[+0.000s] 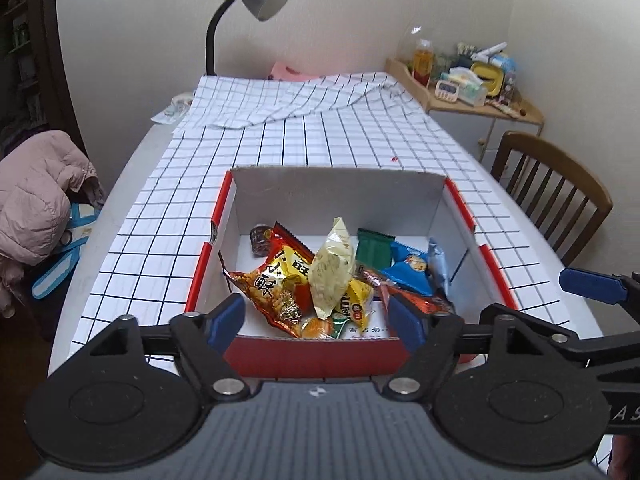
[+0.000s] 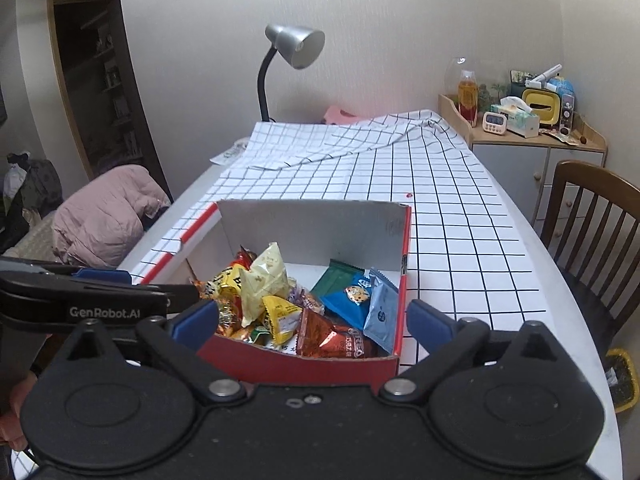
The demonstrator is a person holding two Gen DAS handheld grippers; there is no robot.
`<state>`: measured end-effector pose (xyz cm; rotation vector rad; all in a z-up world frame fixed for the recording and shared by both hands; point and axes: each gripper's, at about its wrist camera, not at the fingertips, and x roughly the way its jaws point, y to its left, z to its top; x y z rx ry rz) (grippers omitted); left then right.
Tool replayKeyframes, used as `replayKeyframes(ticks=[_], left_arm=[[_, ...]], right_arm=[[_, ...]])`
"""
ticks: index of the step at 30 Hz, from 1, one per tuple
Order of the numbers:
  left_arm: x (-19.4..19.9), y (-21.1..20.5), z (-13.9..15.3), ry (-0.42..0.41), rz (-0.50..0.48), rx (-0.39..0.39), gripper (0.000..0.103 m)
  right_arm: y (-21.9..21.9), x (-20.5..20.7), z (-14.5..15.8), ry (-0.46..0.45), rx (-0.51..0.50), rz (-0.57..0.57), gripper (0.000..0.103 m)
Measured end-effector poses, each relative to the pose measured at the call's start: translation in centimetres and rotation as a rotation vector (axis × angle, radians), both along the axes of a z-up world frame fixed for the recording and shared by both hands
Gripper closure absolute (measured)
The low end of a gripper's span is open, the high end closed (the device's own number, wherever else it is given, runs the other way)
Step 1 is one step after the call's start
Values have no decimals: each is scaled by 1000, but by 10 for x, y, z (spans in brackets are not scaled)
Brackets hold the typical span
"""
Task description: Organize snacks
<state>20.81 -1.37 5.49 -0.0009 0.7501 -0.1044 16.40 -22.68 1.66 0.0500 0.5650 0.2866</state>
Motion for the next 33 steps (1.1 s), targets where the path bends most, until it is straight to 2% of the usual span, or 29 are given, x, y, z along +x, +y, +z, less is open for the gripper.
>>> replayKeyframes(ticks=[5, 12, 13, 14, 18, 23, 33], left_arm=[[-20, 2, 6, -37, -15, -22, 16], [-44, 4, 10, -55, -45, -59, 15], [-48, 5, 10, -63, -41, -64, 10], [-52, 5, 11, -73, -40, -69, 1], [-68, 4, 13, -117, -48, -66, 0], [-79, 7, 10, -121, -41, -50, 0], [-95, 15, 4, -117, -13, -35, 0]], right_arm=[[-6, -17, 3, -20, 0, 12, 1], [-13, -41, 3, -52, 25, 26, 0], [-13, -45, 3, -63, 26, 35, 0], [-12, -48, 3, -73, 23, 41, 0], [-13, -60, 4, -113, 24, 40, 0], [-13, -68, 5, -128, 55, 52, 0], [0, -87, 6, -164, 22, 84, 0]])
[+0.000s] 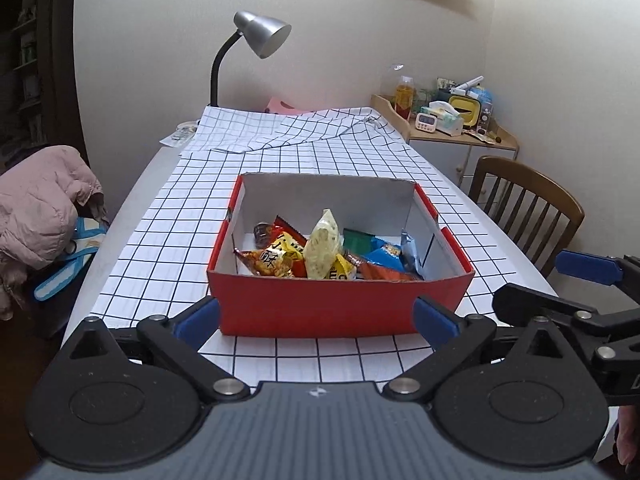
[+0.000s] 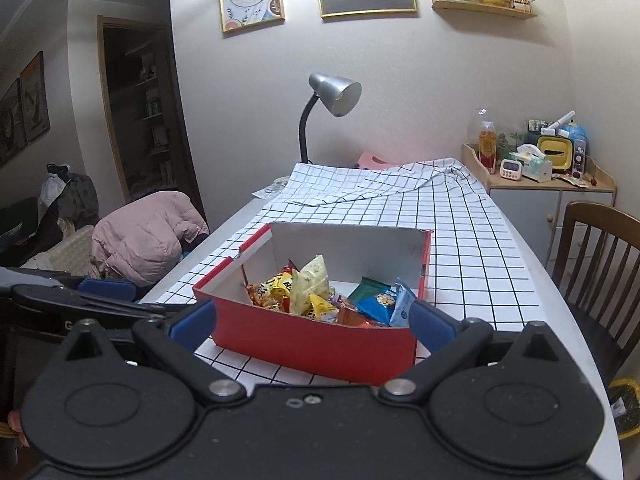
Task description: Organize snacks
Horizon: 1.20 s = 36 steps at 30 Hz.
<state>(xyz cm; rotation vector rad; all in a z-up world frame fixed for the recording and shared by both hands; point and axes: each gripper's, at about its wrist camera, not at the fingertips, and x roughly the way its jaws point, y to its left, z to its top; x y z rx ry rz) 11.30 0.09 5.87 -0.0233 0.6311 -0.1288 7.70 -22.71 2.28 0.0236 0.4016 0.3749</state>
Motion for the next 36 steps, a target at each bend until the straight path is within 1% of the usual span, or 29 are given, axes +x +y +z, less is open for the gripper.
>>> replayKeyframes(ticks=[4, 7, 10, 15, 22, 28, 36], left_arm=[[-4, 1, -1, 21, 19, 13, 0], [-6, 4, 0, 23, 37, 8, 0], [-8, 5, -1, 27, 32, 3, 0], [-11, 6, -1, 15, 35, 5, 0], [-14, 5, -1, 19, 31, -1, 0], [-17, 4, 0, 7, 25, 5, 0], [-26, 8, 7, -22, 34, -11, 0]], right_arm=[[2, -7, 2, -12, 0, 10, 0], [4, -9, 3, -14, 0, 8, 0], [4, -10, 4, -19, 11, 9, 0], [1, -10, 3, -13, 60, 16, 0], [-1, -6, -2, 15, 84, 12, 0], [-2, -7, -2, 14, 80, -4, 0], [-5, -11, -3, 13, 75, -12, 0]])
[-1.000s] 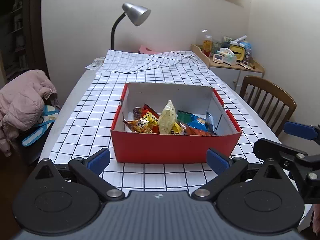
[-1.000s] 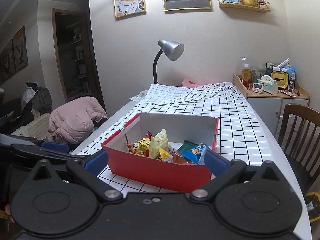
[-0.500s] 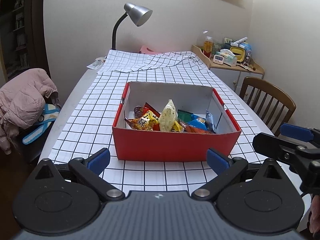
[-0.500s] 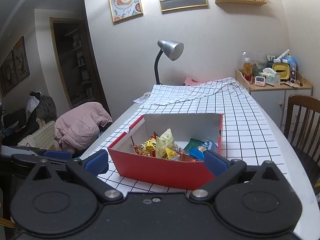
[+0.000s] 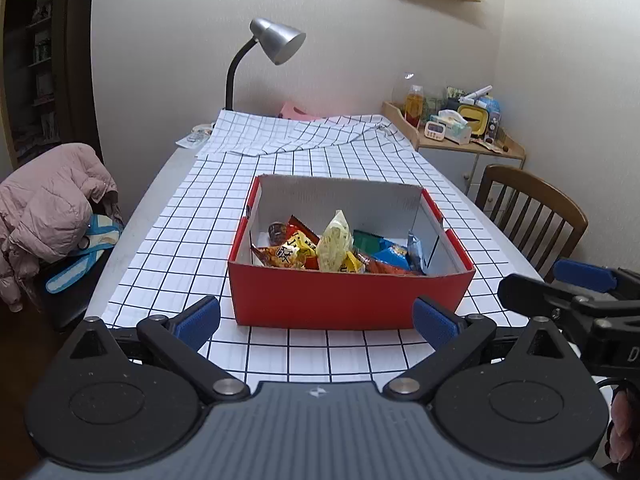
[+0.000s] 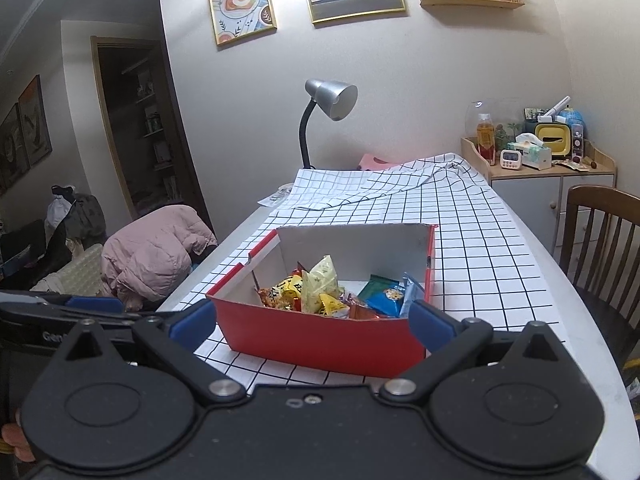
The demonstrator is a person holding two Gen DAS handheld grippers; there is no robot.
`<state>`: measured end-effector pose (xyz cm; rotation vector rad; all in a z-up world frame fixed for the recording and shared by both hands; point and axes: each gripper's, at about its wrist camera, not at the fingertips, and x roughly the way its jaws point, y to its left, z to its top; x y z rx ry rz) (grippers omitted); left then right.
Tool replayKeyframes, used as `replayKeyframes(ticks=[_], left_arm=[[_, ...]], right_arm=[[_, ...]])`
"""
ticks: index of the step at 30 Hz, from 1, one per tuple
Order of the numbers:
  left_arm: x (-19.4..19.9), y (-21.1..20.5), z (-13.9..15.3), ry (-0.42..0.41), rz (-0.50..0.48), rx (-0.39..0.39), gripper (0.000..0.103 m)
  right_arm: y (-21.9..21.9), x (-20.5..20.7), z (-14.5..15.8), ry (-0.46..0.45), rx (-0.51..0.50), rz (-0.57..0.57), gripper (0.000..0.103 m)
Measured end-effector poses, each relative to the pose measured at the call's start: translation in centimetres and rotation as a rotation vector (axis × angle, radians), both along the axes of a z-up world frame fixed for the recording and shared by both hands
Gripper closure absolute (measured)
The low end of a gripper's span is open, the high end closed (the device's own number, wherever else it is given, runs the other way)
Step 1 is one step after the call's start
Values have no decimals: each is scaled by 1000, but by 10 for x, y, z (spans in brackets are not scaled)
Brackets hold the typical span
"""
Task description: Organize snacks
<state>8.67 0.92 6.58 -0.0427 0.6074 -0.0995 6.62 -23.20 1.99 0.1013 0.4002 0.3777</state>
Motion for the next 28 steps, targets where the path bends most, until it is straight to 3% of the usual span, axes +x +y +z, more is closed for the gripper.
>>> replayKeyframes(ticks=[13, 28], left_arm=[[-7, -5, 2, -24, 10, 36, 0], [-1, -9, -14, 31, -3, 18, 0]], right_arm=[[-3, 4, -7, 35, 22, 3, 0], [-5, 6, -19, 63, 27, -2, 0]])
